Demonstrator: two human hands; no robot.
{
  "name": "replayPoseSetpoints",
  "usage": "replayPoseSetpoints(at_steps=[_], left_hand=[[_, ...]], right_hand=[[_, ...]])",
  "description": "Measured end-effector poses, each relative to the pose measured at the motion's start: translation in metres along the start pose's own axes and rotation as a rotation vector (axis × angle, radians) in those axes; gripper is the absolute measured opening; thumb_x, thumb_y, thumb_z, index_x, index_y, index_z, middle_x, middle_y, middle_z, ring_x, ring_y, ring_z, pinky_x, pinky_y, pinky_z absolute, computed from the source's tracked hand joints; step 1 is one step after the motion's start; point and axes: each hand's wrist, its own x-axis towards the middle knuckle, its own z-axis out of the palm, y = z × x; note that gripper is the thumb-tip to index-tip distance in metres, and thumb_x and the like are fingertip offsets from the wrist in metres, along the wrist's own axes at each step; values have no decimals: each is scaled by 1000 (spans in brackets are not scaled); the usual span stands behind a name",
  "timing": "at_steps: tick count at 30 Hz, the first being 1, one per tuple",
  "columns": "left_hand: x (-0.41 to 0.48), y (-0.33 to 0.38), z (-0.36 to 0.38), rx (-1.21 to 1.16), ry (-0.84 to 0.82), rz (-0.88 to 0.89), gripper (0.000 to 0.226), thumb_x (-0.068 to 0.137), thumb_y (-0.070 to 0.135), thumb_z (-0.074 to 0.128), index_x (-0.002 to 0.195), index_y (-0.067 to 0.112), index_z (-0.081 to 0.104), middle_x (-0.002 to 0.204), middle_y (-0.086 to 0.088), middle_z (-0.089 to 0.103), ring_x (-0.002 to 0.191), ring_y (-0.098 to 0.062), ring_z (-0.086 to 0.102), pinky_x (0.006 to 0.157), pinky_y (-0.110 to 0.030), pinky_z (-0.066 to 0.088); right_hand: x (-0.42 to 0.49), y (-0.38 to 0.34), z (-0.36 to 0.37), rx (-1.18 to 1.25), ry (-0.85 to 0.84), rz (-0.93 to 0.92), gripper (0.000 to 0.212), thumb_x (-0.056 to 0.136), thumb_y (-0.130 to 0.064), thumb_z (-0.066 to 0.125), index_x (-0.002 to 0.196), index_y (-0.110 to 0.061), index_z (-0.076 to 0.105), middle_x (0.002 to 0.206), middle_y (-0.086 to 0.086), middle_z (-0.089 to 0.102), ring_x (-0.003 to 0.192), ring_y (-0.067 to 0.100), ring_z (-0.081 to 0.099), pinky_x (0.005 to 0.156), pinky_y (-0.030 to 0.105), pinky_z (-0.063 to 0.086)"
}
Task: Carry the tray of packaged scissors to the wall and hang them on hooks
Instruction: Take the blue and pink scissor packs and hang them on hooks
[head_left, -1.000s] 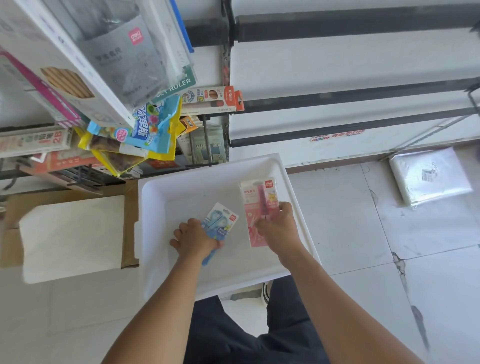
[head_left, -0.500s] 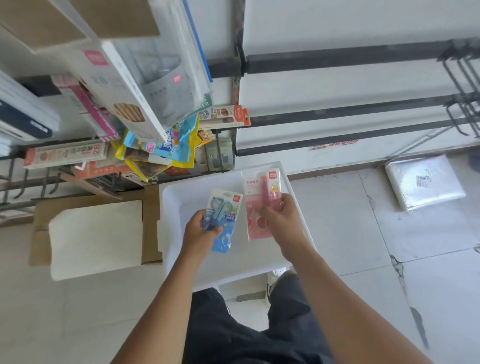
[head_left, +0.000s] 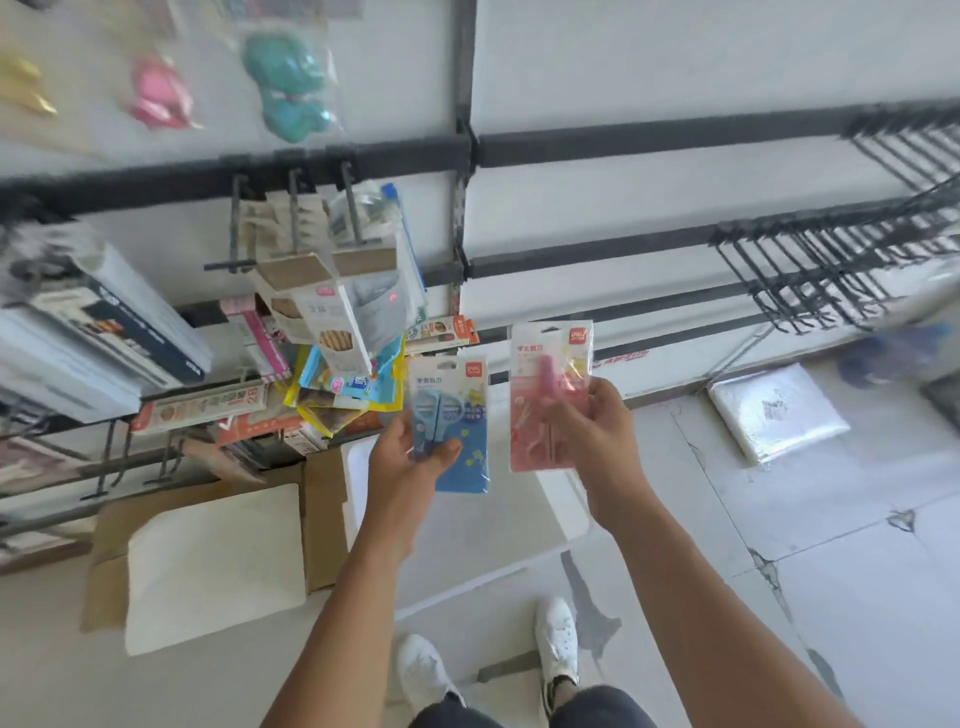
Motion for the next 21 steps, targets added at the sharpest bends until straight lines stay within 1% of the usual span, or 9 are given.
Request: replayPoseSetpoints(at_steps=[3,5,7,9,11,13,16,18,21], left_hand=[[-13,28,30,-23,-31,80,40,83,-6,71,104,28,67,101,7,77,89,-14,74,81,-38,56],[-26,45,52,-22,-39,138,40,83,-5,72,104,30,67,103,6,78,92,-15,74,84,-40,56],[-40,61,76,-6,-35,199,38,83,-2,73,101,30,68,103,5,78,94,-17,74,84,-41,56],[-57,75,105,-6,-30,265,35,83,-1,73,102,28,67,102,5,78,94,-17,74,78,-36,55],[-74,87,138,-6,-15,333,35,84,-1,73,106,25,67,103,4,78,96,-19,75,76,-34,55],[-93,97,175,-7,-9,379,36,84,0,73,111,23,66,106,2,78,98,-19,74,83,-41,58],[-116,111,230,27,-9,445,37,84,2,74,110,27,66,106,4,77,98,-19,74,89,-51,57],[-130,121,261,30,-1,476,36,83,5,75,107,32,67,105,5,78,97,-20,75,88,-54,57],[-145,139,300,14,-2,526,37,83,7,75,105,36,69,106,6,77,98,-21,75,89,-52,57]], right_hand=[[-12,-27,-22,44,12,-83,25,90,-1,67,113,-2,56,101,24,74,69,27,74,54,34,59],[-19,-43,-41,89,11,-126,27,90,-1,67,114,-4,56,101,21,75,72,25,76,56,35,60],[-26,-57,-63,131,17,-159,26,91,-2,67,115,-6,58,101,16,76,74,22,77,56,32,60],[-32,-71,-91,176,12,-198,24,92,-2,66,114,-6,59,97,13,76,70,18,77,53,27,58],[-39,-86,-127,207,-15,-238,19,93,-2,65,111,-7,59,89,8,77,64,14,76,50,24,56],[-45,-99,-165,240,-36,-266,15,95,-2,62,108,-9,59,83,4,77,62,11,75,48,22,55],[-53,-120,-221,231,-72,-319,20,97,-5,62,116,-5,55,97,12,75,72,15,76,55,25,57],[-58,-136,-253,218,-86,-352,24,97,-7,62,119,-5,53,105,15,75,77,18,78,59,26,59],[-62,-162,-293,245,-97,-392,24,98,-6,62,120,-7,52,102,13,76,75,16,78,58,23,59]])
